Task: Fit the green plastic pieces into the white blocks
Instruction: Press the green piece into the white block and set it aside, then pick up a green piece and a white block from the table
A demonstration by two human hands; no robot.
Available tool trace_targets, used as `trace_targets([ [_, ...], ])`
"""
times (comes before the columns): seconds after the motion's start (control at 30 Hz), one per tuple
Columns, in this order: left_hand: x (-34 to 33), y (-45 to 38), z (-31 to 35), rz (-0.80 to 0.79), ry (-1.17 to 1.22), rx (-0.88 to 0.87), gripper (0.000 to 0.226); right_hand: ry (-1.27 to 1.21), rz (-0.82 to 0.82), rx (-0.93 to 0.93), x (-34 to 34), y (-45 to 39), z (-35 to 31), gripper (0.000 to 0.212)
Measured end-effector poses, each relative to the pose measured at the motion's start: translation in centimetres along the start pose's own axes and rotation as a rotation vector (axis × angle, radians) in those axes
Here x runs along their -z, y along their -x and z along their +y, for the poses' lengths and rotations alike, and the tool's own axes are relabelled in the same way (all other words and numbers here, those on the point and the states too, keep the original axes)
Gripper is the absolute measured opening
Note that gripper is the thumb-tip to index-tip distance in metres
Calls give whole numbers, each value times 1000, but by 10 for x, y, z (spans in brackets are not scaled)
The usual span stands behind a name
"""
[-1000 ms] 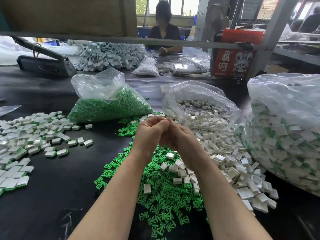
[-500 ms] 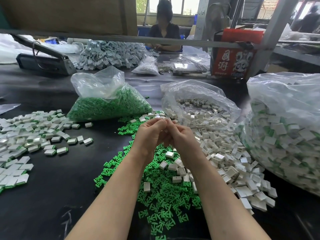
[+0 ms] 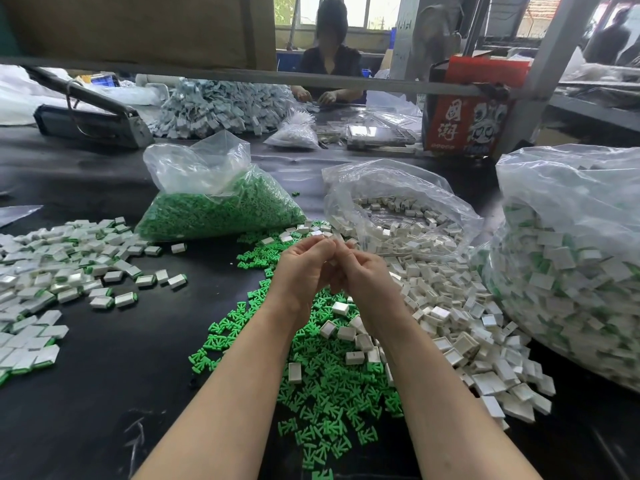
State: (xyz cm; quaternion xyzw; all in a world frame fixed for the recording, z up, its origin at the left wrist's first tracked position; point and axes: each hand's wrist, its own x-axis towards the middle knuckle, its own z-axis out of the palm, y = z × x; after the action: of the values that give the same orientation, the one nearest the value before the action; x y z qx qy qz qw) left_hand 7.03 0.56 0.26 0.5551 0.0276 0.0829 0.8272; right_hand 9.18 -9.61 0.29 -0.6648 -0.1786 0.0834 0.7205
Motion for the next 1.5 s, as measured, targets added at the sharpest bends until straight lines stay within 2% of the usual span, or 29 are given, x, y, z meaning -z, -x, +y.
trace_targets([
  [0.3,1,-1,1,18,-18,4,19,18,16,-6,-1,-2,4,48],
  [0.37,4,-2,2,34,-34,2,23,14,-12,-16,0,-2,5,48],
  [0.5,6,-2,6,48,-105,-2,17,-44,-74,-89,2,-4,4,56],
  [0.73,14,-3,11,-22,-90,28,6,-275,-65,-212,7,-7,2,39],
  [0.97,23,-4,14,-49,-174,29,14,-175,-98,-210,8,-7,3,38],
  [1.07,31,-5,19,-13,-229,30,28,-81,-60,-196,10,-6,2,50],
  [1.17,56,-7,24,147,-380,1,19,-99,-18,-193,13,-6,0,57],
  [1.23,81,-7,26,341,-513,-37,12,-120,7,-188,14,-6,-2,50],
  [1.33,124,-2,28,603,-808,-104,14,-114,32,-171,16,-6,-4,45],
  [1.5,163,15,31,849,-1223,52,10,-138,103,-128,24,-7,-8,38],
])
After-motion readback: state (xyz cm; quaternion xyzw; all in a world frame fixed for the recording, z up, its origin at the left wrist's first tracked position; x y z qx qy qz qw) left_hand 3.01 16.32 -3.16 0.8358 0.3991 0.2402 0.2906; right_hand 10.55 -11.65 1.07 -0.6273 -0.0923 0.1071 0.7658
